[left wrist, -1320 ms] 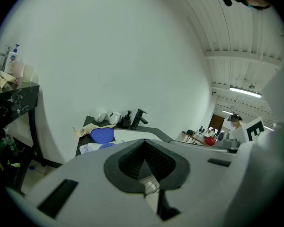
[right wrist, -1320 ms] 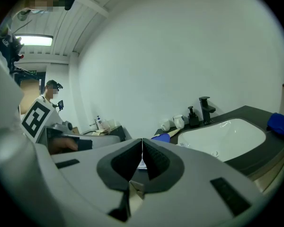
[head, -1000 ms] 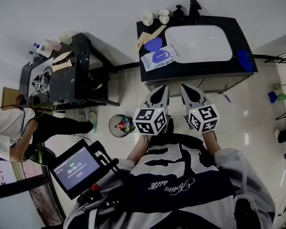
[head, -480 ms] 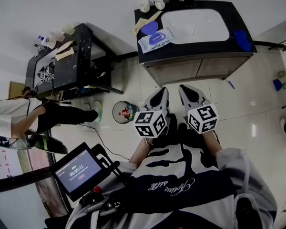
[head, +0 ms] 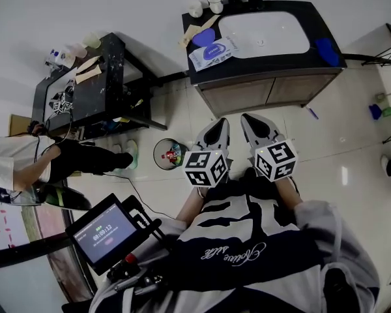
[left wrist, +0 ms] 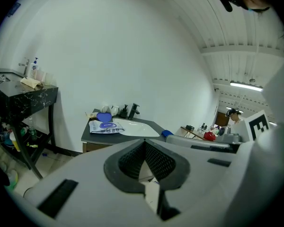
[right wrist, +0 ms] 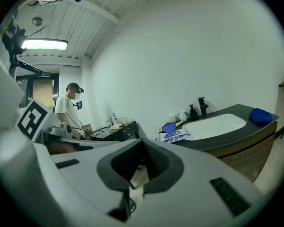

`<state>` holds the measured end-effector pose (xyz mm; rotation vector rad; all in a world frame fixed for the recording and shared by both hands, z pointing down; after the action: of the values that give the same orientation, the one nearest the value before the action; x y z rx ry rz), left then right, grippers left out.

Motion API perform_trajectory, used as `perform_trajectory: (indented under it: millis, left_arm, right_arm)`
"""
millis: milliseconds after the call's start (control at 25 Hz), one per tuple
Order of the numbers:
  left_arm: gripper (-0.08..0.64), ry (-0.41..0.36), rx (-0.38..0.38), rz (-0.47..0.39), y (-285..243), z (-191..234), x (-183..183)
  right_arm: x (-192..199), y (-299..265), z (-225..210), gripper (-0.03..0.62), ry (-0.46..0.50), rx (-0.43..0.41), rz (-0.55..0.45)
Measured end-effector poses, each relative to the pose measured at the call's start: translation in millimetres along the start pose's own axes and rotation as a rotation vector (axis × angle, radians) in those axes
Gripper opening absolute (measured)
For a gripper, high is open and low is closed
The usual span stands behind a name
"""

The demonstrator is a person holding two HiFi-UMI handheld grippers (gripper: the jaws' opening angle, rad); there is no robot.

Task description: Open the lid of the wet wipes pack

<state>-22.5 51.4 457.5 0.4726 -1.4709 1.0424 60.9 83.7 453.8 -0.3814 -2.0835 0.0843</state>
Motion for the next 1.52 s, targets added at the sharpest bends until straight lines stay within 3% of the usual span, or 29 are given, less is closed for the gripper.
perform_trajectory:
  millis: [440, 760, 1120, 1520]
  left_arm:
    - [-0.002, -0.003, -0.018, -0.063, 80, 44, -15]
    - [-0.002, -0.028, -0.014, -0.107, 87, 56, -13]
    - [-0.002, -0.052, 0.045, -0.103, 86, 38, -13]
    - [-0.002, -0.056, 0.043, -0.099, 83, 38, -16]
  right_arm:
    - [12, -9, 85, 0.0, 0.022, 0.013, 0.006]
    - [19, -15, 93, 0.0, 0.038, 0.013, -0.02]
    - [20, 1, 90, 0.0, 0.04, 0.049, -0.033]
    - [18, 1, 89, 0.0, 0.052, 0.046, -0.024]
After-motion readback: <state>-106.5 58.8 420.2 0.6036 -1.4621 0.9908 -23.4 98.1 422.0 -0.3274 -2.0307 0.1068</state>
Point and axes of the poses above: the fingertips, and each gripper's own axes: y backward along the fingers, z to its left, x out of its underside, the point moved 3 cm from there along y, backward along the fingers, and after that the axes turned 14 degrees about -y, right-handed, at the moved point
